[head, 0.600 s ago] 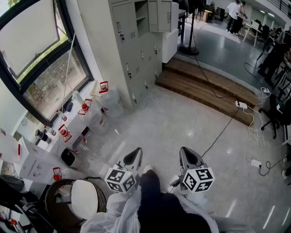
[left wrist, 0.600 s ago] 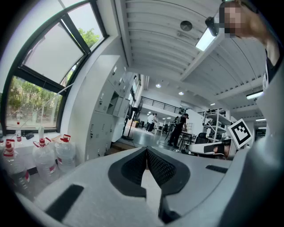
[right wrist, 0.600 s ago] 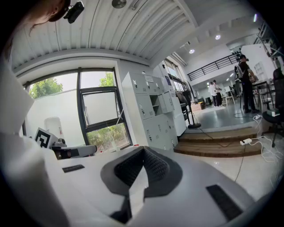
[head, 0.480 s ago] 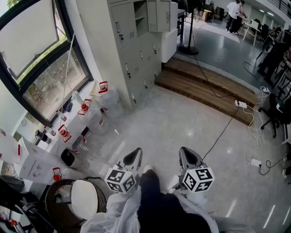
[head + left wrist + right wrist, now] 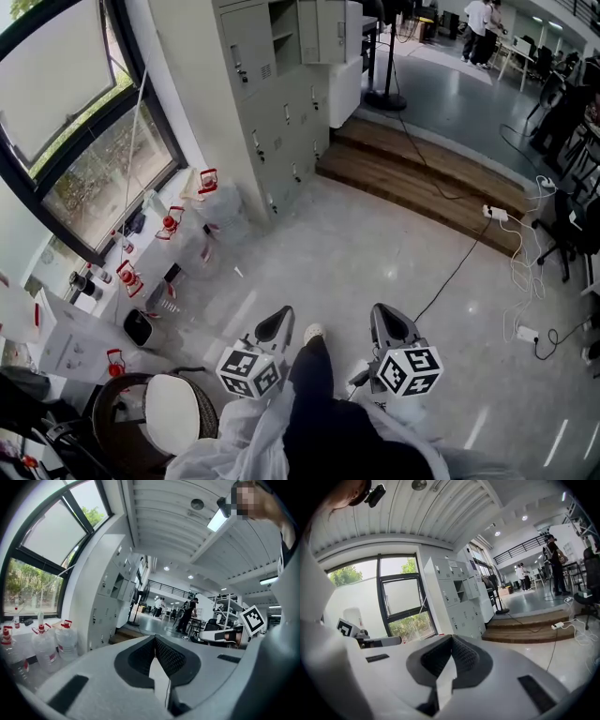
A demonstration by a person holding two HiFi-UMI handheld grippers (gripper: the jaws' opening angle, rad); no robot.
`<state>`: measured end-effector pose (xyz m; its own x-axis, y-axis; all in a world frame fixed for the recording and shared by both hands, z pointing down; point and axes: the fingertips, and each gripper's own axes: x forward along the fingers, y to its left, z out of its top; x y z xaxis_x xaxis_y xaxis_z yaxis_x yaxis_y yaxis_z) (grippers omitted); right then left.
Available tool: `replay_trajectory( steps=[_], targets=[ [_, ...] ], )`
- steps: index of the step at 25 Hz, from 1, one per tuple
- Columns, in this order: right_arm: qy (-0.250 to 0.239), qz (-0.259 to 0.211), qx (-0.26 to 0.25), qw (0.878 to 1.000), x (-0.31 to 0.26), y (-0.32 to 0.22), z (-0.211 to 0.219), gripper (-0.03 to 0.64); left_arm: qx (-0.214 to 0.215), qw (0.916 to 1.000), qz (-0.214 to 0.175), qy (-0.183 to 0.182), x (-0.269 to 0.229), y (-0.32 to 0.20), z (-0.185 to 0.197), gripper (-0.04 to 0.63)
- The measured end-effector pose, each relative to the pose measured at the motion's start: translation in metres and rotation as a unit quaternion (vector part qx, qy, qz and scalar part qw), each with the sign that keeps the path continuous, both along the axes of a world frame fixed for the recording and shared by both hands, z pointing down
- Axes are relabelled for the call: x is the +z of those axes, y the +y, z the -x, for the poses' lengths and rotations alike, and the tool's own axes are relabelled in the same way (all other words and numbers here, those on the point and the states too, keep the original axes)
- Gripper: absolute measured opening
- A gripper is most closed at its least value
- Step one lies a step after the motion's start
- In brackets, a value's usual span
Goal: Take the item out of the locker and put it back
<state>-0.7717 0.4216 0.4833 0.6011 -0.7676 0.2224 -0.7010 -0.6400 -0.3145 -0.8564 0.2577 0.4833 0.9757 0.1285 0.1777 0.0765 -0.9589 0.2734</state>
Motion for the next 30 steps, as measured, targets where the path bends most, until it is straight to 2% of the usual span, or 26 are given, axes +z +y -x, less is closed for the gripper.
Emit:
replay_trajectory(
  steps=[7,21,30],
  targets=[
    [-0.003,-0.005,-0.005,1.000,0.005,-0.028,-0.050,-0.002,0.003,1.0000,0.000,-0.002,0.008,-0.027,-0.058,0.008],
    [0.007,0.003,0.021,1.000,-0.016,-0.116,-0.228,-0.002,0.026,0.9997,-0.002,0.005,-0.013,-0.122,-0.241,0.008],
    [0.007,0.001,0.017,1.000,-0.012,-0.176,-0.303,-0.002,0.028,0.9996,-0.009,0.005,-0.013,-0.180,-0.315,0.008]
  ],
)
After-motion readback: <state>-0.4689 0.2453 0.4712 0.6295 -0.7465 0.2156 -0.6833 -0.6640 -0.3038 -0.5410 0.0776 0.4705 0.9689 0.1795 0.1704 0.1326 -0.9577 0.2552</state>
